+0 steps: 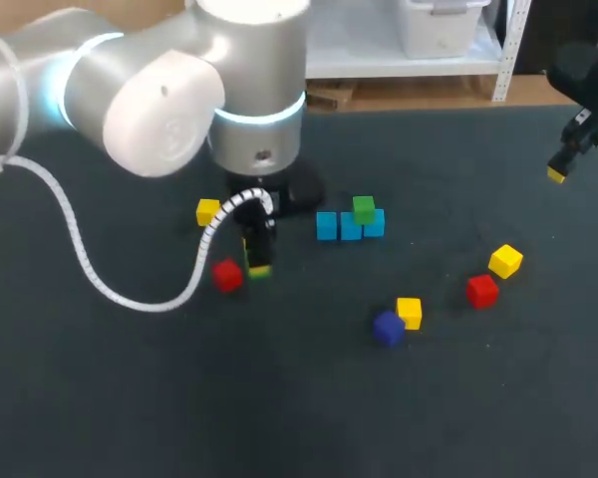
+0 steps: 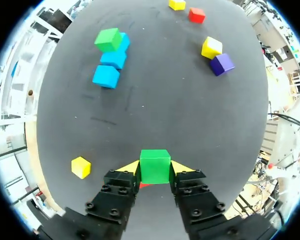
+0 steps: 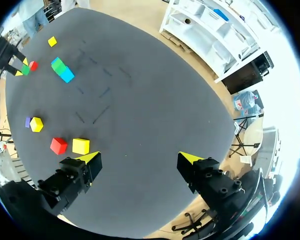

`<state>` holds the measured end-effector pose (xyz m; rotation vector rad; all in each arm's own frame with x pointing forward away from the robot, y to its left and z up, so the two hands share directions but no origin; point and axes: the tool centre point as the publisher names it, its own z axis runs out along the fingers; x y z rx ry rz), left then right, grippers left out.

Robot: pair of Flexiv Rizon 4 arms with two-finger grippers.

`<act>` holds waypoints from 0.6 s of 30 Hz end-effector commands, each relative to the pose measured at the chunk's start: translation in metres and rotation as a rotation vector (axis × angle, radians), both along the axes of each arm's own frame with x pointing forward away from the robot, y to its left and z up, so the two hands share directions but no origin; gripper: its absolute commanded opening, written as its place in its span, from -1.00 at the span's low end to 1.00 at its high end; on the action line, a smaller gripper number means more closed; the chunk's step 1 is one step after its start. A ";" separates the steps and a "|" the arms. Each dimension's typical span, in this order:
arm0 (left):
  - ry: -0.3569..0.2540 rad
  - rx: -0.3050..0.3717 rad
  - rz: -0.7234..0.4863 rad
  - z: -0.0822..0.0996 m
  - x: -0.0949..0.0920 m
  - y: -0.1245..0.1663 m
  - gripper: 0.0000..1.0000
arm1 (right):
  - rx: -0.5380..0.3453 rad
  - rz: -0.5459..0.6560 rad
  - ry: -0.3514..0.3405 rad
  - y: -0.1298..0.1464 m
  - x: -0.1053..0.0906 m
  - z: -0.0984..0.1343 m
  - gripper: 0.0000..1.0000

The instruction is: Place the blue cubes, place green cubes on the blue cubes, place the yellow cubes on the green cubes, then place the red cubes on the yellow cubes, and place purple cube on the red cubes.

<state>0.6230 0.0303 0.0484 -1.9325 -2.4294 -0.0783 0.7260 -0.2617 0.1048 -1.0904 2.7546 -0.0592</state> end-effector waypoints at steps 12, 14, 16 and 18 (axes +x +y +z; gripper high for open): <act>-0.021 0.003 -0.149 0.010 0.032 -0.047 -1.00 | 0.002 0.001 0.001 -0.001 0.000 0.000 1.00; -0.030 0.010 -0.166 0.010 0.036 -0.053 -1.00 | 0.002 0.001 0.001 -0.001 0.000 0.000 1.00; -0.038 0.007 -0.179 0.011 0.041 -0.058 -1.00 | 0.002 0.001 0.001 -0.001 0.000 0.000 1.00; -0.036 0.004 -0.181 0.012 0.046 -0.062 -1.00 | 0.002 0.001 0.001 -0.001 0.000 0.000 1.00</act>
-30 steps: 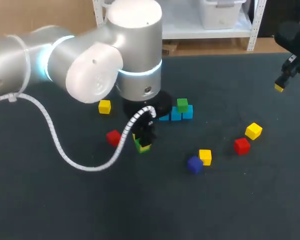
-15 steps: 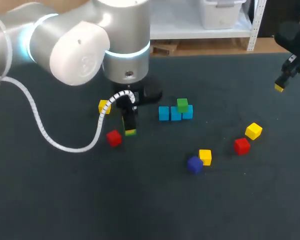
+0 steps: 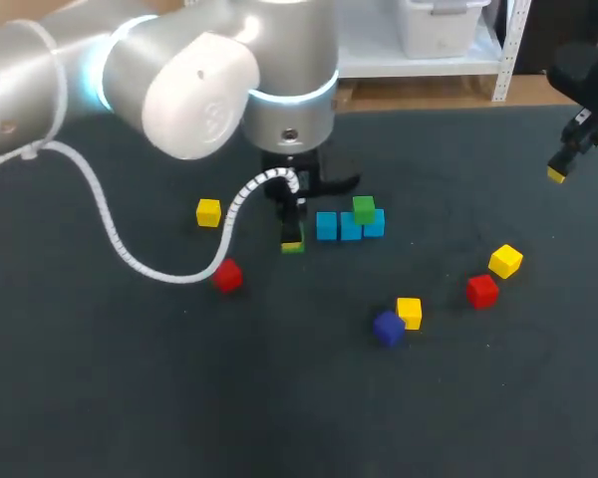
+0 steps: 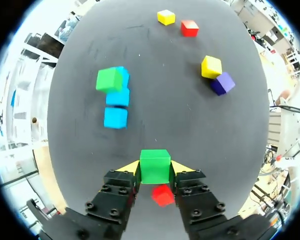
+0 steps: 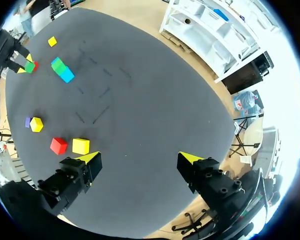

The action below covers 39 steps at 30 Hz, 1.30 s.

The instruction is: Place the blue cubes, place green cubes on the blue cubes, place the yellow cubes on the green cubes, then place the red cubes on the yellow cubes, and place purple cube on the red cubes.

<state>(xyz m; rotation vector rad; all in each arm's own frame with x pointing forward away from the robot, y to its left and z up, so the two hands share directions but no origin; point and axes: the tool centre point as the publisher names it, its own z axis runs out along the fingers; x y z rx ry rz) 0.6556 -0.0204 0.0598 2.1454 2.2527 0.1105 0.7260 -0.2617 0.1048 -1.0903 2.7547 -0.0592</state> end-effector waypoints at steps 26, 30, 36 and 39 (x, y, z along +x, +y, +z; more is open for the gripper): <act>0.057 0.022 -0.038 -0.010 0.064 -0.050 -1.00 | 0.002 0.001 0.001 -0.001 0.000 0.000 1.00; 0.057 0.019 -0.046 -0.015 0.070 -0.054 -1.00 | 0.002 0.001 0.001 -0.001 0.000 0.000 1.00; 0.055 0.014 -0.052 -0.019 0.076 -0.057 -1.00 | 0.002 0.001 0.001 -0.001 0.000 0.000 1.00; 0.058 0.012 -0.052 -0.023 0.079 -0.058 -1.00 | 0.002 0.001 0.001 -0.001 0.000 0.000 1.00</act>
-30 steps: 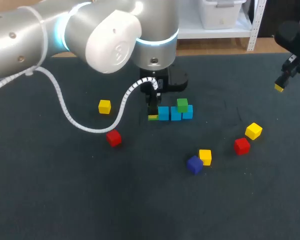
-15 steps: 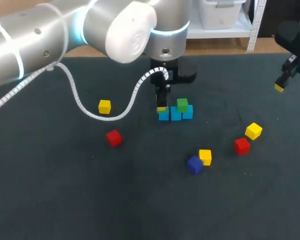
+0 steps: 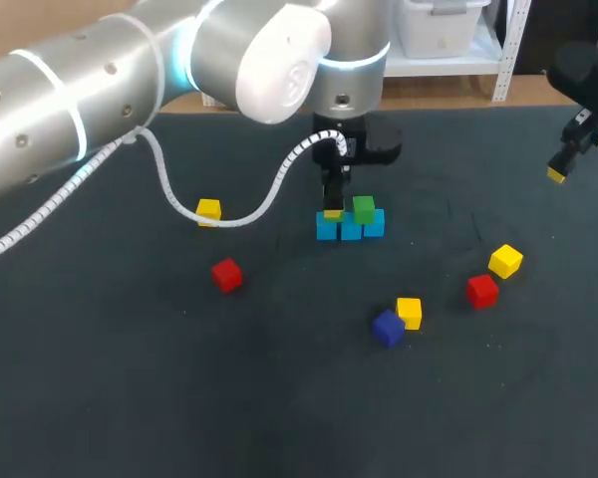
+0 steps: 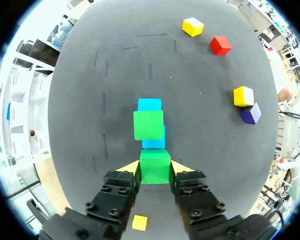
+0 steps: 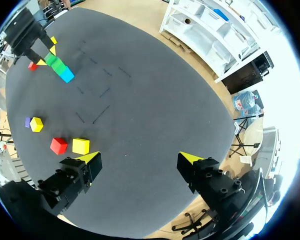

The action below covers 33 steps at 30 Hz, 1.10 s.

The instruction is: Place the blue cubes, place green cubes on the blue cubes, place the yellow cubes on the green cubes, then place the red cubes on the yellow cubes, and place purple cube on the red cubes.

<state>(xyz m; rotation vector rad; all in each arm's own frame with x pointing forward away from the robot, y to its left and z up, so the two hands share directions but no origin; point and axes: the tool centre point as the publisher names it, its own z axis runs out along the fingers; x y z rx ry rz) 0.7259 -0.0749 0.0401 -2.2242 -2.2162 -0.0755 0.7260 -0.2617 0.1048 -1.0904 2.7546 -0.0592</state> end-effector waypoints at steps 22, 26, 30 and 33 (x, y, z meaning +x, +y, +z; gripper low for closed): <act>0.035 -0.001 0.023 -0.011 0.021 -0.002 -1.00 | 0.002 0.001 0.001 -0.001 0.000 0.000 1.00; 0.035 0.001 0.017 -0.011 0.018 -0.001 -1.00 | 0.002 0.001 0.001 -0.001 0.000 0.000 1.00; 0.038 -0.005 0.015 -0.008 0.013 -0.001 -1.00 | 0.002 0.001 0.001 -0.001 0.000 0.000 1.00; 0.040 -0.011 0.018 -0.006 0.009 0.000 -1.00 | 0.002 0.001 0.001 -0.001 0.000 0.000 1.00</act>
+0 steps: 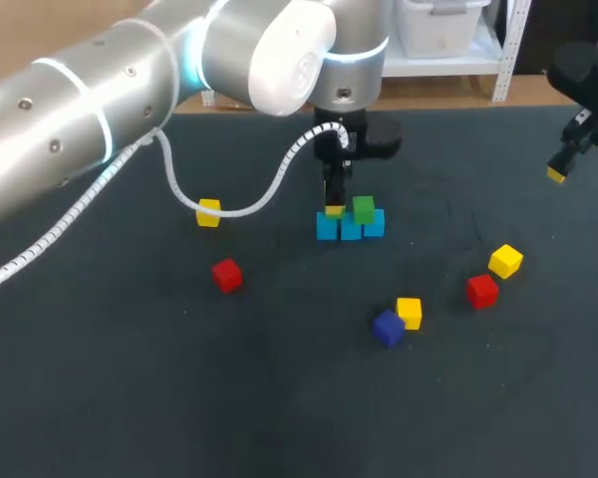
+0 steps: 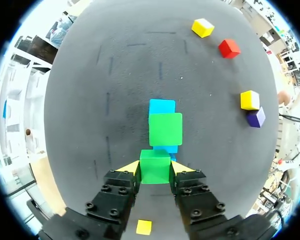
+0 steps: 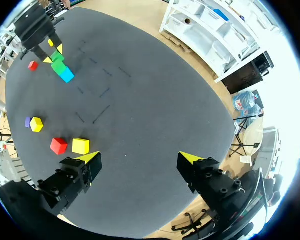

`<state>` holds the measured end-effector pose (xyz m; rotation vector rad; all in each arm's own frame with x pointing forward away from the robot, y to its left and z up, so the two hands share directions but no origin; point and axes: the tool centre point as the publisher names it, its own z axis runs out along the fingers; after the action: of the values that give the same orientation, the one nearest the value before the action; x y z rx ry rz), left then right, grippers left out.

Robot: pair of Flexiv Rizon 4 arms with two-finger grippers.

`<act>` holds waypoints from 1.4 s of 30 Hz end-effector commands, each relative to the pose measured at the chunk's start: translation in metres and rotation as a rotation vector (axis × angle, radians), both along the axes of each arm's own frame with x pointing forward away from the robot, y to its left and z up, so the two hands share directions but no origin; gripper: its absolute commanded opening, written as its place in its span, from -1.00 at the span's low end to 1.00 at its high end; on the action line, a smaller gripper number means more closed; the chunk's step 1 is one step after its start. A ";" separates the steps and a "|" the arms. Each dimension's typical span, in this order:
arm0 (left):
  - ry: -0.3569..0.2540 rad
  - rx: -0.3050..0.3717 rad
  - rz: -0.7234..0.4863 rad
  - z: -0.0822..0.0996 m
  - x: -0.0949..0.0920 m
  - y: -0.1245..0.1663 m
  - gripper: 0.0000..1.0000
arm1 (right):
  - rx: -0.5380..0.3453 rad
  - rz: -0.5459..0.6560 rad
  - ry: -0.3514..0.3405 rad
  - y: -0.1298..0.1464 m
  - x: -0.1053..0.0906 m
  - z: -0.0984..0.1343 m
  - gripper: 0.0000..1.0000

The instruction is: Place the blue cubes, place green cubes on the blue cubes, place the yellow cubes on the green cubes, then place the red cubes on the yellow cubes, and place purple cube on the red cubes.

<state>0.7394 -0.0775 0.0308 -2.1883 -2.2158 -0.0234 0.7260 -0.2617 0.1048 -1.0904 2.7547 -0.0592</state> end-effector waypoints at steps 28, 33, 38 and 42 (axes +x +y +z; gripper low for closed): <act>0.009 -0.008 -0.007 0.000 -0.017 0.001 -1.00 | 0.002 0.001 0.000 -0.001 0.000 0.000 1.00; 0.008 -0.001 -0.008 -0.003 -0.017 0.000 -1.00 | 0.002 0.001 0.000 -0.001 0.000 0.000 1.00; 0.010 0.005 -0.004 -0.006 -0.016 0.001 -0.57 | 0.002 0.001 0.000 -0.001 0.000 0.000 1.00; 0.010 0.009 0.003 -0.007 -0.014 0.002 -0.55 | 0.002 0.001 0.000 -0.001 0.000 0.000 1.00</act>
<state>0.7231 -0.0757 0.0276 -2.1797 -2.2110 -0.0210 0.7260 -0.2617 0.1048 -1.0904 2.7546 -0.0592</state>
